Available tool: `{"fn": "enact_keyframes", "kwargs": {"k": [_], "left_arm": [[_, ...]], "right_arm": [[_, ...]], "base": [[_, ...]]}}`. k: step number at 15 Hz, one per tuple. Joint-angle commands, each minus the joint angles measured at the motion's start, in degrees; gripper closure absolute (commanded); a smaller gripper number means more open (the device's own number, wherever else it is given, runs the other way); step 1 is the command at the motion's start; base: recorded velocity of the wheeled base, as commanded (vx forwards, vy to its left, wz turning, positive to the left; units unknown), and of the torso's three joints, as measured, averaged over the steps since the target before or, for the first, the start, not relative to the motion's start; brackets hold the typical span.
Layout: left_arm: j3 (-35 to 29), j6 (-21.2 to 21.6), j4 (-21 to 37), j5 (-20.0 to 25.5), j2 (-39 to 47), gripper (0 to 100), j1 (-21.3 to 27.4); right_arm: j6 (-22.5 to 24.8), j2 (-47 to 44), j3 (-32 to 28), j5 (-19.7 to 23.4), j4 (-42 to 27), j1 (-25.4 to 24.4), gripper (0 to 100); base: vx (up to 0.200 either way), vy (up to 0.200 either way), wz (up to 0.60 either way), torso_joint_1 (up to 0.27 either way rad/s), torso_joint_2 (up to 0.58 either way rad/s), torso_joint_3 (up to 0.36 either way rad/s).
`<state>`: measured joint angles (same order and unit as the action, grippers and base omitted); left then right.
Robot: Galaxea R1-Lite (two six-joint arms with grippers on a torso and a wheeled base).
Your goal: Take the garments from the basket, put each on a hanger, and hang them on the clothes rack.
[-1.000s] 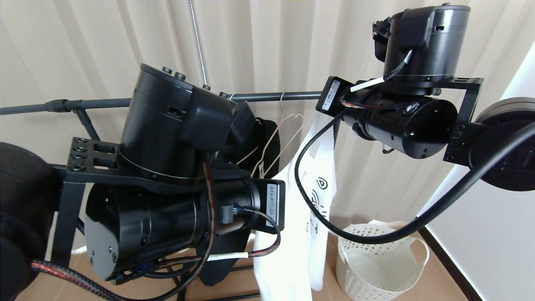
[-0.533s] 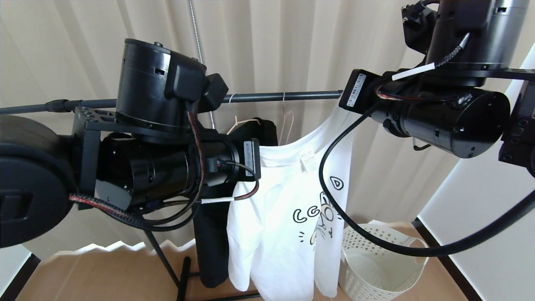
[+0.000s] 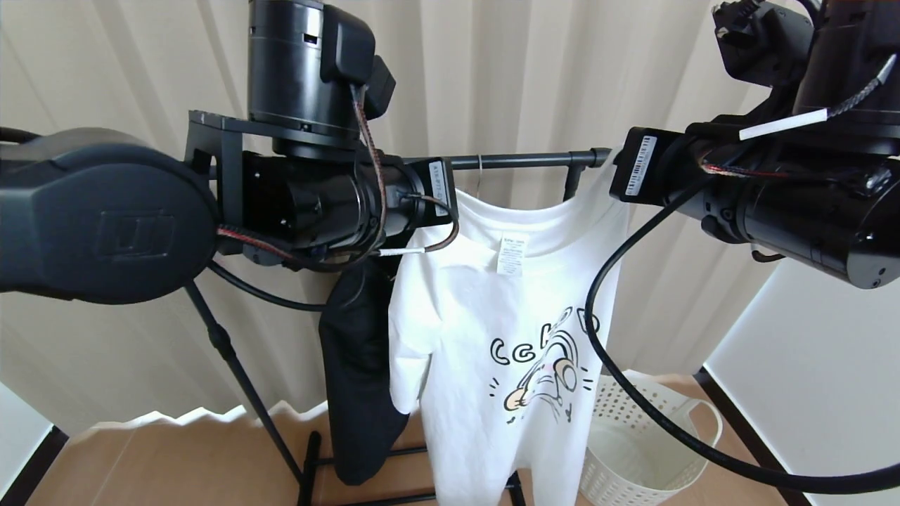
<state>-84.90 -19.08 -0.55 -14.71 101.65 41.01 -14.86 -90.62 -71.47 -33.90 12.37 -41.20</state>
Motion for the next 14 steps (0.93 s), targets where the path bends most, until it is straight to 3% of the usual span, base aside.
{"fn": "enact_keyframes", "kwargs": {"k": [1,3,5,7,10,14], "left_arm": [[-3.5,0.1,-1.6,-2.2,3.8,100,-0.1],[0.2,-0.7,-10.1,-6.6,4.0,100,0.7],[9.2,-2.6,-22.0,-8.4,3.9,100,0.9],[13.4,0.8,-31.0,-7.6,3.9,100,0.1],[13.6,0.7,-31.9,-7.6,3.5,100,1.1],[13.2,0.8,-31.6,-7.6,2.5,100,2.1]], "right_arm": [[0.0,0.6,0.0,0.0,0.2,0.0,100],[0.0,0.0,0.1,0.0,0.3,0.0,100],[0.0,-0.3,0.5,0.1,0.2,0.0,100],[0.6,-0.6,2.2,0.2,0.1,0.1,100],[3.7,-1.5,5.7,0.2,0.7,0.1,100],[4.0,-1.7,6.9,0.3,0.7,0.2,100]], "base": [[0.000,0.000,0.00,0.000,0.00,0.000],[0.000,0.000,0.00,0.000,0.00,0.000],[0.000,0.000,0.00,0.000,0.00,0.000],[0.000,0.000,0.00,0.000,0.00,0.000],[0.000,0.000,0.00,0.000,0.00,0.000],[0.000,0.000,0.00,0.000,0.00,0.000]]}}
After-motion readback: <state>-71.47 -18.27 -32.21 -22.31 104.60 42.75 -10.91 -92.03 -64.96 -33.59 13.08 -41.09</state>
